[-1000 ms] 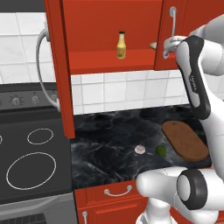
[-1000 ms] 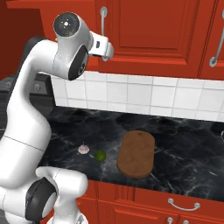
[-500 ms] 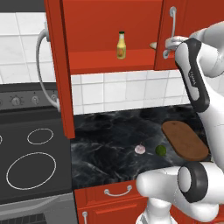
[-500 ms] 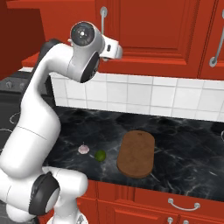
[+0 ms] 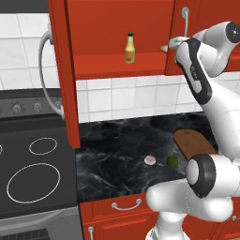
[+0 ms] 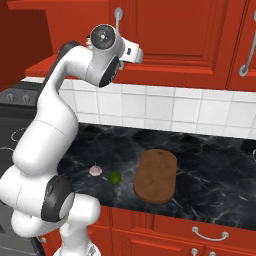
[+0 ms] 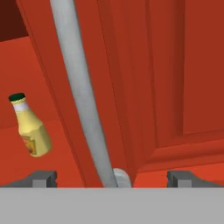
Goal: Open the cabinet. Place the bowl and condiment on the counter. Then place the lime and garlic on the cutting board.
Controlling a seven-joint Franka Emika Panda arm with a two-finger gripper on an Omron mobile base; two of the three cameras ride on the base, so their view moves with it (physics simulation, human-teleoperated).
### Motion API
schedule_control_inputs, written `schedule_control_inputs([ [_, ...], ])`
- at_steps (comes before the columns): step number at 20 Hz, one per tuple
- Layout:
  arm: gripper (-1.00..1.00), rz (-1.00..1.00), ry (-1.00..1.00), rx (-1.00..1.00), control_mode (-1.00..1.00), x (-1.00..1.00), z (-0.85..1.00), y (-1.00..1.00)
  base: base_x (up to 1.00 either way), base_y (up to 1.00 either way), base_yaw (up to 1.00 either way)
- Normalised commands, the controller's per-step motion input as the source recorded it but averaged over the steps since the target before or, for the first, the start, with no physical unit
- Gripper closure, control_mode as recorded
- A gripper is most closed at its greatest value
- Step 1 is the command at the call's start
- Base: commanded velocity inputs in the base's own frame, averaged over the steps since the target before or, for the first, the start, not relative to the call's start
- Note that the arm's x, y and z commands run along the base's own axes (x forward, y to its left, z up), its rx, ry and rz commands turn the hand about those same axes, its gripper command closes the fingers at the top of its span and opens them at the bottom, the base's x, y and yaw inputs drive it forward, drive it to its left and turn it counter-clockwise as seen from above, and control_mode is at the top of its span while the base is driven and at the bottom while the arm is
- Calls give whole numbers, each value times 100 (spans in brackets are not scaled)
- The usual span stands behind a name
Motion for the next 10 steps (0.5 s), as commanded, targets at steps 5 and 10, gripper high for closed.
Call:
schedule_control_inputs([
  [5, -100, 0, 0, 0, -100, 57, 0, 0, 0, 0, 0],
  [10, -100, 0, 0, 0, -100, 55, 0, 0, 0, 0, 0],
])
